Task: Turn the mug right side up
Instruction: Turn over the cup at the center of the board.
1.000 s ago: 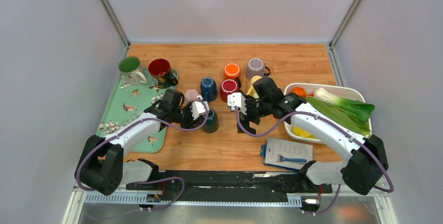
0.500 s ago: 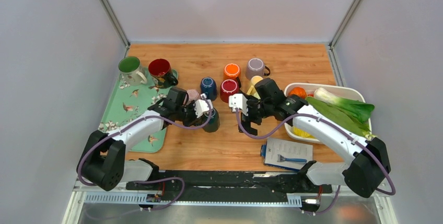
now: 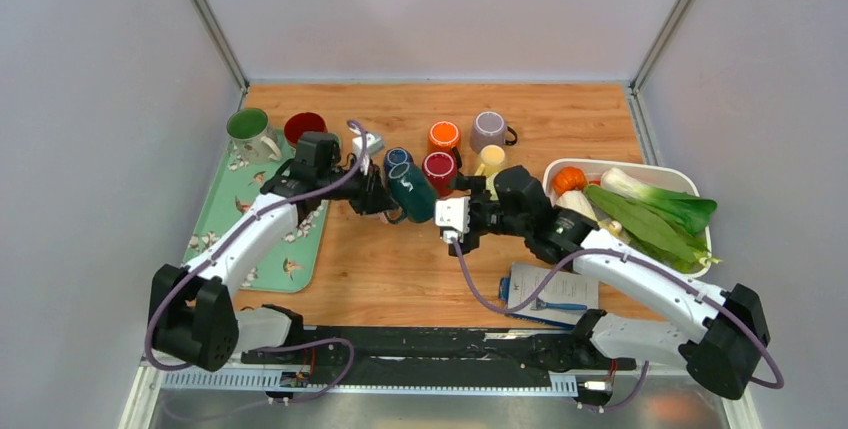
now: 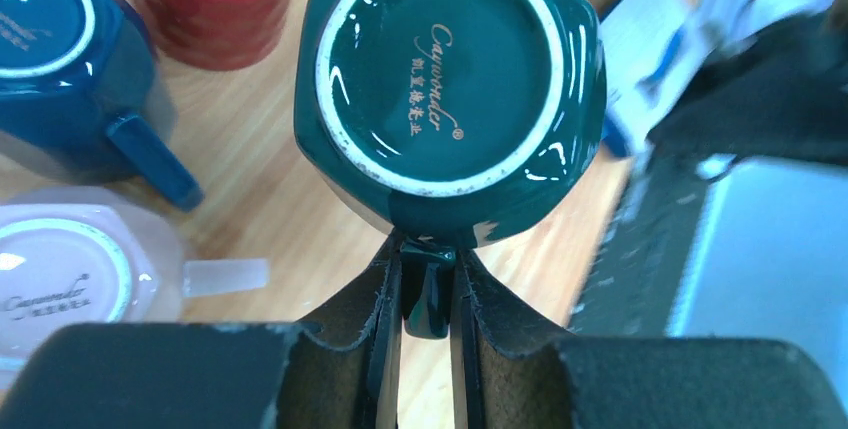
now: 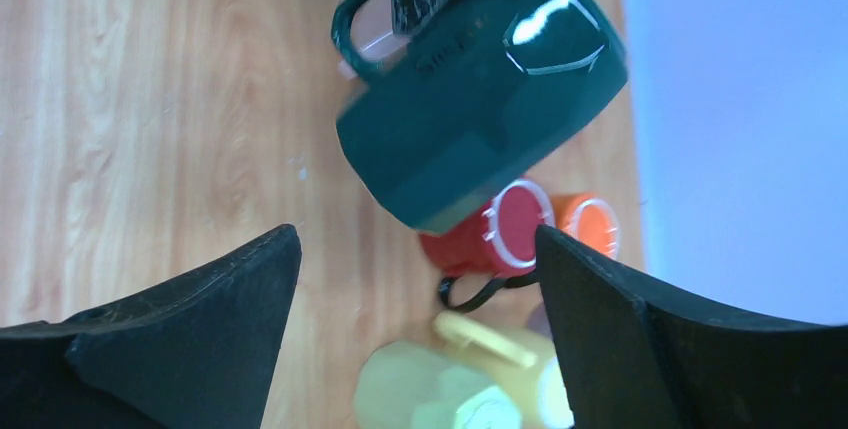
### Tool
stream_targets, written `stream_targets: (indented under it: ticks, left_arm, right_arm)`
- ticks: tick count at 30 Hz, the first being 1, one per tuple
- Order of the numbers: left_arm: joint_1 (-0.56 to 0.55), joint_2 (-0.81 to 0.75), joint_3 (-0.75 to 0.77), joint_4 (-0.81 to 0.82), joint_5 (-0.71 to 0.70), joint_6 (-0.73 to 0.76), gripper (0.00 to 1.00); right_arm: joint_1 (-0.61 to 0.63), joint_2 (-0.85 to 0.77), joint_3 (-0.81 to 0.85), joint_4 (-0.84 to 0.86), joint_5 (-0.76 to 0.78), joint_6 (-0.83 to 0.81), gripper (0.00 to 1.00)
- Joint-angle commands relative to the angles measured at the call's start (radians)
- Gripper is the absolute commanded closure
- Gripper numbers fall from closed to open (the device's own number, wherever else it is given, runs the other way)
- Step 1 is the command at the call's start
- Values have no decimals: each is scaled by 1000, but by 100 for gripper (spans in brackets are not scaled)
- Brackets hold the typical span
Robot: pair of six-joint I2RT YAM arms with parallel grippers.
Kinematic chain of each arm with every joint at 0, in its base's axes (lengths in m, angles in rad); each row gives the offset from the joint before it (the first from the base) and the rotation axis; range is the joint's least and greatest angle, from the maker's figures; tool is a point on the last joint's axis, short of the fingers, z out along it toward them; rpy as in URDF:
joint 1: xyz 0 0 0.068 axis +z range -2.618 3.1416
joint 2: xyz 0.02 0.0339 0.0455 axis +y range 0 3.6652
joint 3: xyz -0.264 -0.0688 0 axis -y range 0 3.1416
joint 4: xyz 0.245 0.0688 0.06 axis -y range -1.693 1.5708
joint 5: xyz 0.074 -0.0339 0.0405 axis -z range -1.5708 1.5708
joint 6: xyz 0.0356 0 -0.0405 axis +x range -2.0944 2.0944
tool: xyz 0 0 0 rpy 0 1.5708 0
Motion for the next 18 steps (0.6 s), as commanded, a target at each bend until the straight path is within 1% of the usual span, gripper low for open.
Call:
stream_targets:
  ticks: [1, 2, 3, 4, 5, 6, 8, 9, 10, 11, 12, 13, 14, 15, 16, 17, 18]
  left_arm:
    - [100, 107, 21, 380, 360, -645, 100]
    - [121, 128, -4, 548, 462, -732, 100]
    - [129, 165, -13, 622, 531, -883, 100]
    - [141, 179, -23, 714, 553, -935, 100]
    - [144, 201, -26, 744, 592, -1009, 100]
    - [147, 210, -26, 774, 610, -1030, 100]
    - [148, 227, -21, 752, 660, -1049, 100]
    - [148, 239, -17, 727, 694, -1027, 100]
    - [148, 245, -1, 628, 712, -1000, 100]
    - [148, 258, 14, 541, 743, -889, 100]
    - [148, 264, 67, 303, 757, -798, 100]
    - [148, 288, 103, 142, 781, -543, 100]
    - [148, 308, 187, -201, 792, -388, 100]
    - [148, 358, 227, -370, 816, -94, 100]
    - [148, 392, 309, -699, 825, 66, 100]
    - [148, 455, 342, -840, 835, 331, 100]
    - [148, 487, 372, -976, 836, 395, 100]
  right_arm:
    - [75, -89, -126, 412, 199, -127, 8]
    - [86, -106, -176, 483, 214, -171, 9]
    - [93, -118, -207, 546, 228, -206, 10]
    - [101, -127, -236, 606, 234, -232, 11]
    - [105, -130, -256, 648, 241, -257, 12]
    - [111, -128, -271, 683, 254, -273, 13]
    - [116, -110, -282, 713, 261, -302, 15]
    - [118, -103, -291, 724, 262, -321, 17]
    - [119, -96, -305, 754, 267, -341, 17]
    - [120, -90, -321, 792, 271, -355, 18]
    - [121, -83, -327, 818, 276, -366, 18]
    - [120, -73, -325, 827, 279, -370, 20]
    - [120, -62, -317, 827, 283, -367, 21]
    - [120, -46, -309, 830, 288, -357, 24]
    - [120, -35, -303, 840, 292, -350, 26]
    - [120, -26, -298, 854, 294, -340, 28]
    - [121, -20, -293, 863, 289, -332, 32]
